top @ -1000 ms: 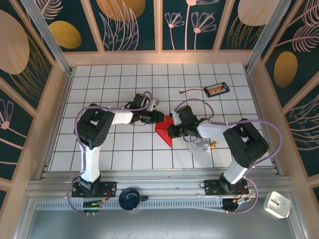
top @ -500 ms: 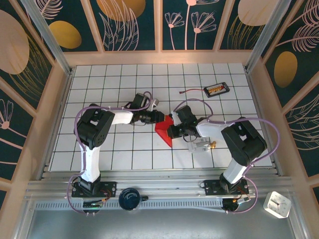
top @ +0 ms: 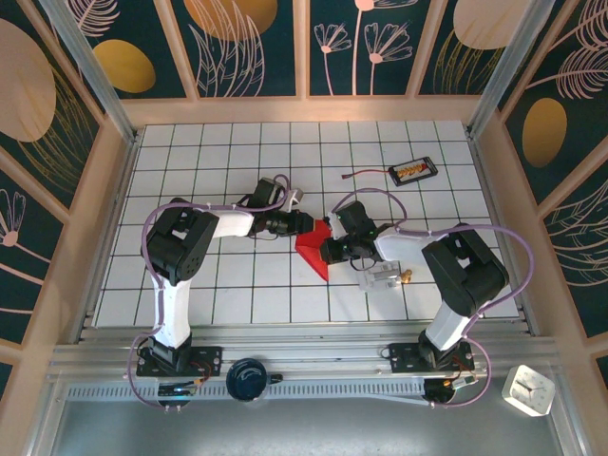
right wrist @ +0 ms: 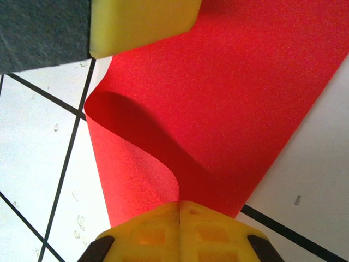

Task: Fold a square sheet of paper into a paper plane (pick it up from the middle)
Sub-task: Third fold the triangle at the center of the table.

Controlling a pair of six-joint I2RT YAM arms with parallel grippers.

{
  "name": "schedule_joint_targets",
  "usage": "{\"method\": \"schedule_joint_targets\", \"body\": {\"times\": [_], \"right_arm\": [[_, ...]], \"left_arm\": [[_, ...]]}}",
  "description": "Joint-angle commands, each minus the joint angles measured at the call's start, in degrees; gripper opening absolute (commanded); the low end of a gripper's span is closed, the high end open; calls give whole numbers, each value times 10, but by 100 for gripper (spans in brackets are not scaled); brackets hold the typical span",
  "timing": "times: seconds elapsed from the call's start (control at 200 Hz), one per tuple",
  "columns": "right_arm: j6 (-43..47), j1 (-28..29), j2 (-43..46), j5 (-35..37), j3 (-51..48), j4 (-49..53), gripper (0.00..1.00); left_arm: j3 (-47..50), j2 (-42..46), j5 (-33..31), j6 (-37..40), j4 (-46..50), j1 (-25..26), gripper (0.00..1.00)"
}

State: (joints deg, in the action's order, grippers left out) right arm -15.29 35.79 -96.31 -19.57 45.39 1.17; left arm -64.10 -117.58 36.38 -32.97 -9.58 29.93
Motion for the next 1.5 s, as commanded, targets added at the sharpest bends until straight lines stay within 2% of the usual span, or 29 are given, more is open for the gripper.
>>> {"method": "schedule_joint_targets", "body": {"times": [0.0,0.866,1.161,1.346,1.401,1.496], "right_arm": [[11,-4,-3,9,2,15,0],[-2,-3,-25,15,-7,14,0],[-7,-3,-24,16,-18,13,0],[-11,-2,-26,15,-22,7,0],[-12,-2,-26,15,-25,5,0],[-12,-2,-25,16,-27,3,0]], "left_arm": [[12,-18,-29,16,62,6,31],[9,-6,-25,6,53,6,34],[25,71,-33,-44,10,6,45],[116,162,-71,-92,-41,6,47],[142,183,-72,-102,-47,9,45],[173,205,-67,-108,-49,22,31]]}}
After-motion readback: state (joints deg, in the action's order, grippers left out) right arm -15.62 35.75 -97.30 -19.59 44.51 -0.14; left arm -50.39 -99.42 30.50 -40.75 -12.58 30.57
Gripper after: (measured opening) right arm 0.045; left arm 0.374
